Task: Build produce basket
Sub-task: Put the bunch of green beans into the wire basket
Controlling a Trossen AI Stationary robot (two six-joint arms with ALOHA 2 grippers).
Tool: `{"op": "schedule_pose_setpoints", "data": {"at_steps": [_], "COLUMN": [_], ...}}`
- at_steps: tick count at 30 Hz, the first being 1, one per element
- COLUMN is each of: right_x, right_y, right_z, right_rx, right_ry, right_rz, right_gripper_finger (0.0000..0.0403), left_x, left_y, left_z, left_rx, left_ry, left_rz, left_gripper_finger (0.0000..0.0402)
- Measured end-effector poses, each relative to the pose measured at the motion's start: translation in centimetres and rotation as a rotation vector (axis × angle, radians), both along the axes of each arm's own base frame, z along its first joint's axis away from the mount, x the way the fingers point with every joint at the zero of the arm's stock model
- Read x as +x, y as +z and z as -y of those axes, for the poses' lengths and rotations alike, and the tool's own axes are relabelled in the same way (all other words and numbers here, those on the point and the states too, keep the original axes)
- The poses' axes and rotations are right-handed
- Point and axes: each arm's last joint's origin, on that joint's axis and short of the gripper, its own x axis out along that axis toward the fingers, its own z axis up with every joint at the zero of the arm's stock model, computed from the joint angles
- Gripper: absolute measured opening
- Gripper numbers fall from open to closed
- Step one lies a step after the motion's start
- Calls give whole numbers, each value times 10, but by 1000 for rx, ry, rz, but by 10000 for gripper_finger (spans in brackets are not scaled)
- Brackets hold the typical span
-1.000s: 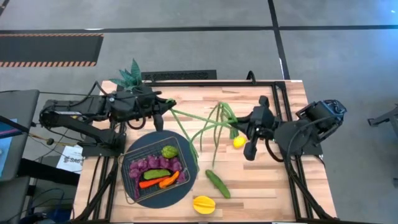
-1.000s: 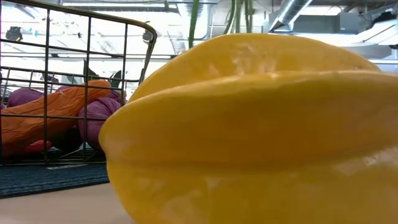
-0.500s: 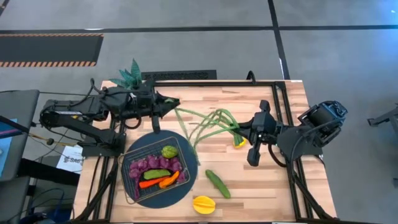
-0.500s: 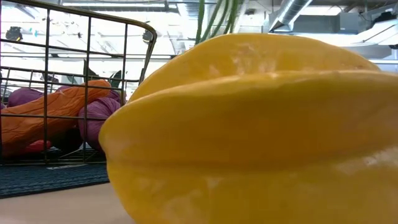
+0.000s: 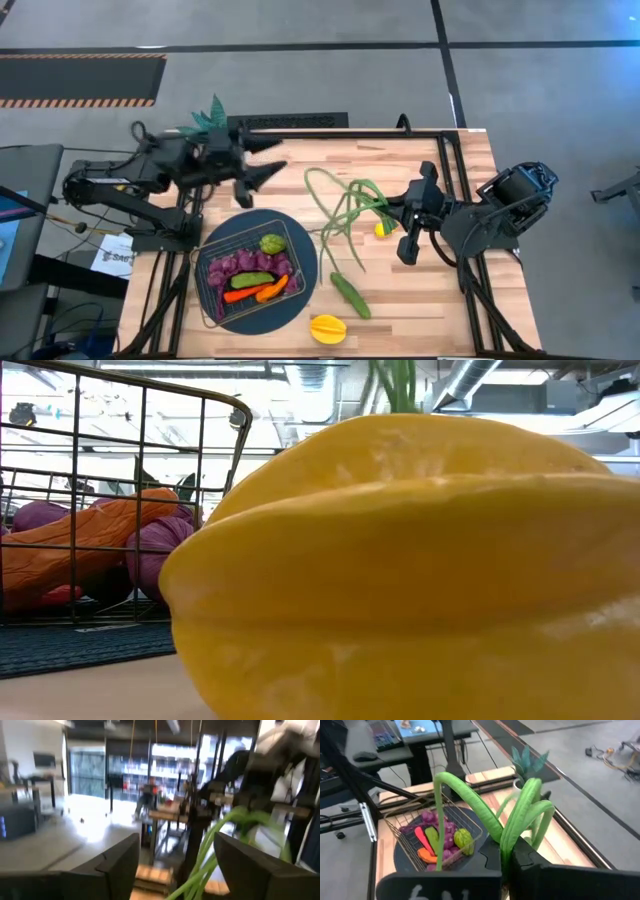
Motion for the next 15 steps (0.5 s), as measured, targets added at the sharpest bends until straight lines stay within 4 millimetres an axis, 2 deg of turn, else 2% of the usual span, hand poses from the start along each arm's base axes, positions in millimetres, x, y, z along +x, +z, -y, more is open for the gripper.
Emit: {"op": "schedule_pose_setpoints", "data": {"at_steps": [3, 6, 11, 13, 15], "right_x": [-2, -2, -6, -4, -1], "right_y": [-3, -3, 5, 3, 3], "right_z": [1, 2, 6, 8, 8], "right_rx": [13, 4, 3, -8, -9], "right_ry": [-22, -31, -42, -12, -54], "right_rz": [-21, -24, 31, 2, 21], "right_gripper_finger": [7, 7, 7, 6, 5], "left_x": [-7, -10, -11, -10, -8], "left_y": [12, 16, 8, 5, 3], "left_z": [-1, -1, -1, -1, -1], "left_rx": [14, 18, -19, -35, -54], "left_ry": [5, 8, 4, 4, 3], "left_rz": [24, -28, -126, -149, -159], "left_gripper_finger": [262, 271, 268, 265, 263]}}
